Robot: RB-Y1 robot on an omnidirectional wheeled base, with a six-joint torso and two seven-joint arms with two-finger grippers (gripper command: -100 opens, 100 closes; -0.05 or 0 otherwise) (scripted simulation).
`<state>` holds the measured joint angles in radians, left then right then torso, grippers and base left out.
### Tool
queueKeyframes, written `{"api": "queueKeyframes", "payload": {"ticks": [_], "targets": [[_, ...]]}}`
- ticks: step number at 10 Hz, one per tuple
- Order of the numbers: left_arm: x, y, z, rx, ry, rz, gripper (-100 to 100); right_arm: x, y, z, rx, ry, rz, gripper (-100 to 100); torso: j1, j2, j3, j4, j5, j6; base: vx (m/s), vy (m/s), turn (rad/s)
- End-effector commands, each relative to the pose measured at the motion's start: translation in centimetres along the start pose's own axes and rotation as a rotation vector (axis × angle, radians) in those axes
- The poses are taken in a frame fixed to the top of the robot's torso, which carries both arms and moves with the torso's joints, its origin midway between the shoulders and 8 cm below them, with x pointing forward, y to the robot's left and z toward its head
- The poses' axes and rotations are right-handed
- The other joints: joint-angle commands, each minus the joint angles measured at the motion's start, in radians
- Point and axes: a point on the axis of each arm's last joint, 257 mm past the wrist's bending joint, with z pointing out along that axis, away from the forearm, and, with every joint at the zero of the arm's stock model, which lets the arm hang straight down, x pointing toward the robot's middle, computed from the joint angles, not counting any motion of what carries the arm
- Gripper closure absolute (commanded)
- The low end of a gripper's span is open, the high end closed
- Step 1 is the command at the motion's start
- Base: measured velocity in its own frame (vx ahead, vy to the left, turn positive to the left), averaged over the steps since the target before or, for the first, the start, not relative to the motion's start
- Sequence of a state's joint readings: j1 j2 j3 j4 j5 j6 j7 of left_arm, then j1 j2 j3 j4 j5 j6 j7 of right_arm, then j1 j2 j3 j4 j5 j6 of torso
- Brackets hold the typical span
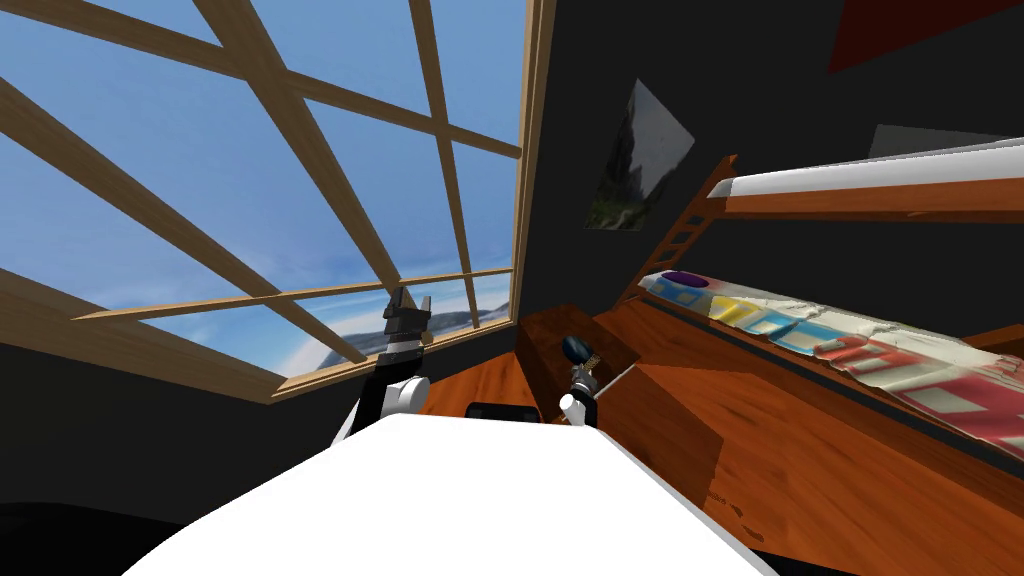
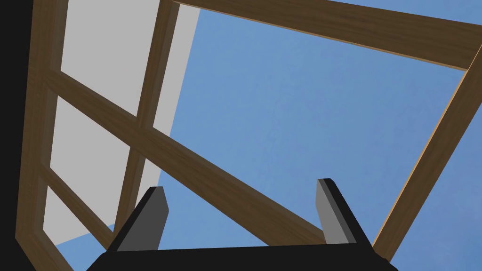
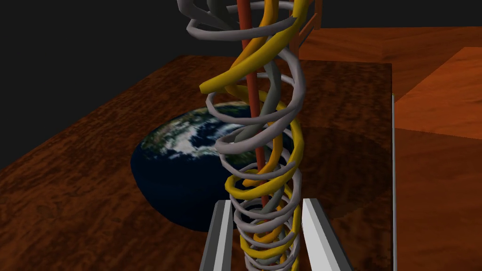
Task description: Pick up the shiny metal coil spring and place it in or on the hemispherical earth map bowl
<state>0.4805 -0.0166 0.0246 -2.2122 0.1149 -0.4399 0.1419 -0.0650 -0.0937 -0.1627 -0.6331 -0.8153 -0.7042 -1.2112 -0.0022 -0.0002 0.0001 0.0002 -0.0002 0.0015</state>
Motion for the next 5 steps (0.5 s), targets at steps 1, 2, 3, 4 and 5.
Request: {"api": "queueKeyframes", "payload": {"ticks": [1, 2, 3, 4, 5], "targets": [[0.0, 0.0, 0.0, 0.000, 0.000, 0.000, 0, 0.0, 0.0, 0.0, 0.000, 0.000, 0.000, 100, 0.000, 0.000, 0.000, 0.000, 0.000, 0.000, 0.000, 0.000, 0.000], [0.0, 0.0, 0.0, 0.000, 0.000, 0.000, 0, 0.0, 0.0, 0.0, 0.000, 0.000, 0.000, 0, 0.000, 0.000, 0.000, 0.000, 0.000, 0.000, 0.000, 0.000, 0.000], [0.0, 0.0, 0.0, 0.000, 0.000, 0.000, 0, 0.0, -0.5, -0.2, 0.026, 0.004, -0.009, 100, 0.000, 0.000, 0.000, 0.000, 0.000, 0.000, 0.063, 0.011, -0.328], [0.0, 0.0, 0.0, 0.000, 0.000, 0.000, 0, 0.2, -1.0, -0.4, 0.055, 0.008, -0.019, 100, 0.000, -0.002, -0.001, -0.001, 0.001, 0.003, 0.105, 0.051, -0.446], [0.0, 0.0, 0.0, 0.000, 0.000, 0.000, 0, 0.3, -1.4, -0.6, 0.079, 0.011, -0.026, 100, 0.002, -0.005, -0.003, -0.001, 0.001, 0.002, 0.128, 0.058, -0.341]]}}
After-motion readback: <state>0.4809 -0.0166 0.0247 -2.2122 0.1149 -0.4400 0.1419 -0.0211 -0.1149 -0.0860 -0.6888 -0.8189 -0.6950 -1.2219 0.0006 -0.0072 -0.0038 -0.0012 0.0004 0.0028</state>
